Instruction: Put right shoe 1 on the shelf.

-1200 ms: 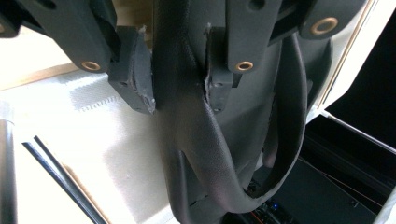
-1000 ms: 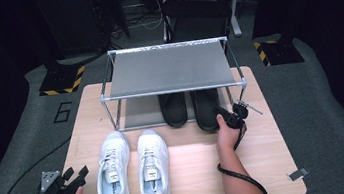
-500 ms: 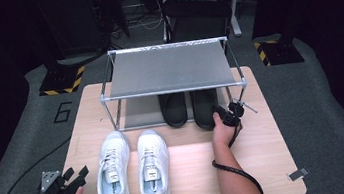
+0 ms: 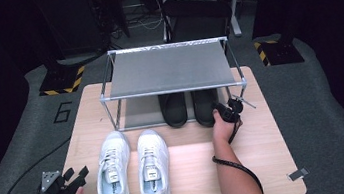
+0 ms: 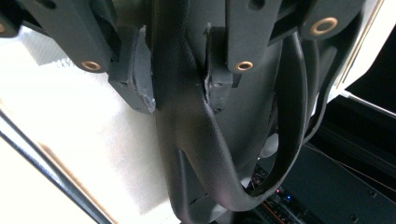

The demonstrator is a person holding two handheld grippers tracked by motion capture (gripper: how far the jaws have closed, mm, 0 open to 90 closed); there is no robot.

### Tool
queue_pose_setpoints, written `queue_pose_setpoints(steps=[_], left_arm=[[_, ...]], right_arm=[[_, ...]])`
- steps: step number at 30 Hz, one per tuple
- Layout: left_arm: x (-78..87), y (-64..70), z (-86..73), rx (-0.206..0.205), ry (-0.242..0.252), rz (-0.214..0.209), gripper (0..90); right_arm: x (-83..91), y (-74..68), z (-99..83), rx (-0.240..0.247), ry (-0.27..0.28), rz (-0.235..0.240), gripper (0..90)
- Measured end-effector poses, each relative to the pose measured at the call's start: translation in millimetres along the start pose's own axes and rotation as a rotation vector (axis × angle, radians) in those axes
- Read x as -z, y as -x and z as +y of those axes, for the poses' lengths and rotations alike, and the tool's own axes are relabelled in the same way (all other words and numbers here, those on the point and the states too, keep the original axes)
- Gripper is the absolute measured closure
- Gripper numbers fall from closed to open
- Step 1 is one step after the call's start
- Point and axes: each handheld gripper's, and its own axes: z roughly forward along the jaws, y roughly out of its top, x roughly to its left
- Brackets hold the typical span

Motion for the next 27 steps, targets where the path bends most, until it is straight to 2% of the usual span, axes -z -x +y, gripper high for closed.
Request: queue_pose_setpoints(steps=[1,4,7,8,9,11,13,17,19,27], left_arm=[[-0.3,0.4,-0.4,0.003,0.005,0.003,38.4],[-0.6,0.0,-0.4,0.002,0.006,0.003,38.4],[1.0,-0.6,0.3,0.008,-0.013,0.001,38.4],[0.7,-1.3,0.4,0.004,-0.004,0.001,38.4],[0.7,-1.8,0.3,0.004,0.001,0.003,38.4],[1.7,-2.3,0.4,0.005,-0.007,0.001,38.4],[1.4,-2.5,0.2,0.006,-0.001,0.002,38.4],[1.6,-2.2,0.3,0.0,-0.006,0.0,38.4],[0.8,-1.7,-0.3,0.002,0.005,0.003,38.4],[0.5,0.1,-0.2,0.006,-0.006,0.0,38.3]], right_arm=[[-0.5,1.0,0.9,0.011,-0.001,-0.005,64.6],[-1.8,1.5,0.7,0.0,0.001,-0.001,64.5],[-5.0,-0.3,-0.8,-0.005,-0.002,-0.002,64.5],[-5.4,-1.0,-1.3,-0.006,-0.003,-0.007,64.5],[-5.5,-0.2,-2.0,0.013,-0.007,-0.011,64.4],[-6.9,-2.1,-3.4,-0.008,-0.003,-0.012,64.3],[-8.3,-1.1,-5.0,0.018,-0.013,-0.016,63.9],[-10.0,-1.6,-7.0,0.008,-0.005,-0.028,62.5],[-10.0,-0.5,-7.8,0.021,-0.006,-0.026,60.3],[2.7,-6.8,-4.4,0.067,0.031,-0.018,50.1]])
